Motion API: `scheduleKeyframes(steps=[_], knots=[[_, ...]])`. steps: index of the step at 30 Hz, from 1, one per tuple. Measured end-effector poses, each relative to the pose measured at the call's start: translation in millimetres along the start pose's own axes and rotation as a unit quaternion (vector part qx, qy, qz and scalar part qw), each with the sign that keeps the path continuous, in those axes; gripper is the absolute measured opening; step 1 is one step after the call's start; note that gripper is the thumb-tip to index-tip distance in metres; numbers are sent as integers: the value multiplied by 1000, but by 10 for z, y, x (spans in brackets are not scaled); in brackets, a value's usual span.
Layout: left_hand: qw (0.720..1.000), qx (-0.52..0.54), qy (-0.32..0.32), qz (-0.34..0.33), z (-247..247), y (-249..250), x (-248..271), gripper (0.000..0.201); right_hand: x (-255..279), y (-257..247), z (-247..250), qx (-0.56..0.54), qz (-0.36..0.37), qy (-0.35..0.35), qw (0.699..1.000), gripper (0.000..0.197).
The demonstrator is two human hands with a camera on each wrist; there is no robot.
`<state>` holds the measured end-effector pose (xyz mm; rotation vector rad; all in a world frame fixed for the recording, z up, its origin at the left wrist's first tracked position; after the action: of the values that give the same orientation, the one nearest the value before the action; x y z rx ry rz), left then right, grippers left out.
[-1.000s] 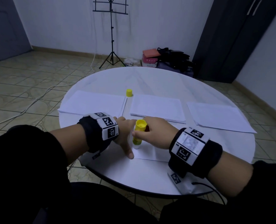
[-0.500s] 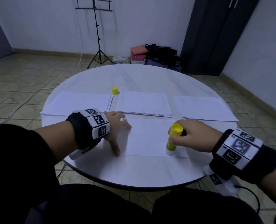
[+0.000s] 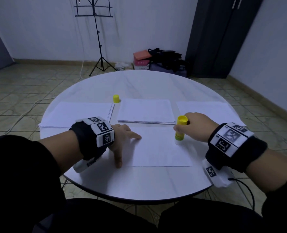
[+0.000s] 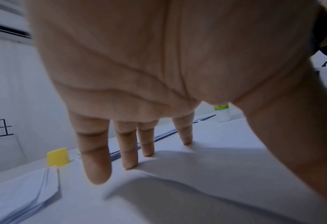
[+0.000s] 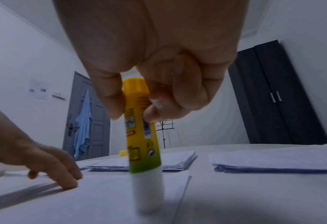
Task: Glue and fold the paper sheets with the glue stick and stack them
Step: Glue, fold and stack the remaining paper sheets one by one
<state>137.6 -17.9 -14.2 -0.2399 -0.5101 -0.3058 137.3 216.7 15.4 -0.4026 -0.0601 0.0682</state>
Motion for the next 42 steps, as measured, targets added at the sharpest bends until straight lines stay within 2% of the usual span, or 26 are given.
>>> scheduleKeyframes(steps=[6,7,9,13,15,17,18,21,23,26,29,34,35,37,38,41,42], knots=[[1000,-2,1,-3,0,-6,3,117,350,102,88,6,24,-64,998,30],[1000,-5,0,-3,-1,-3,1,118,381,136,111,-17,18,-77,997,28],[1000,-7,-2,-3,-4,-3,-2,118,399,233,168,-133,-19,-83,987,22],[1000,10,1,-2,-26,-30,0,119,261,489,185,-365,-111,-42,923,11],[1000,14,5,2,-36,-34,16,117,159,562,99,-430,-148,-34,890,19],[1000,8,13,2,-36,-30,30,115,52,591,6,-450,-176,-20,875,22],[1000,5,16,0,-33,-24,35,114,3,595,-21,-438,-185,-7,880,22],[1000,1,20,-5,-21,-21,35,111,-149,638,-43,-321,-191,50,926,26],[1000,-1,13,-8,-18,-25,27,112,-196,614,-54,-263,-206,57,941,32],[1000,-3,0,-14,-9,-17,34,113,-264,638,-141,-235,-218,32,947,38],[1000,5,-1,-15,-18,-10,58,113,-247,630,-175,-203,-223,37,953,45],[997,68,18,-18,-90,-97,81,116,-95,525,-132,-160,-294,22,942,72],[996,81,21,-19,-96,-125,100,117,-64,510,-145,-157,-301,7,941,65],[994,101,24,-18,-105,-219,133,116,21,351,-173,-175,-285,-43,941,32],[993,111,26,-14,-108,-286,144,115,49,239,-199,-145,-258,-68,953,21],[989,141,44,11,-120,-602,132,112,94,-205,-305,-150,-194,-113,963,24],[987,147,54,26,-119,-734,124,110,61,-410,-316,-128,-150,-134,971,26]])
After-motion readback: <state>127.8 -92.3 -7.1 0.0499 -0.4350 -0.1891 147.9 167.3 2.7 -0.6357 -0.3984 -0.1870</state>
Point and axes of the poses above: each hand's wrist, its own x-axis away from the middle knuckle, its own z-axis out of the back of the hand, y = z × x, the point moved 1 cm from there along -x, towards the middle knuckle, and after that the axes turned 4 degrees about y, right-handed, at the moved point
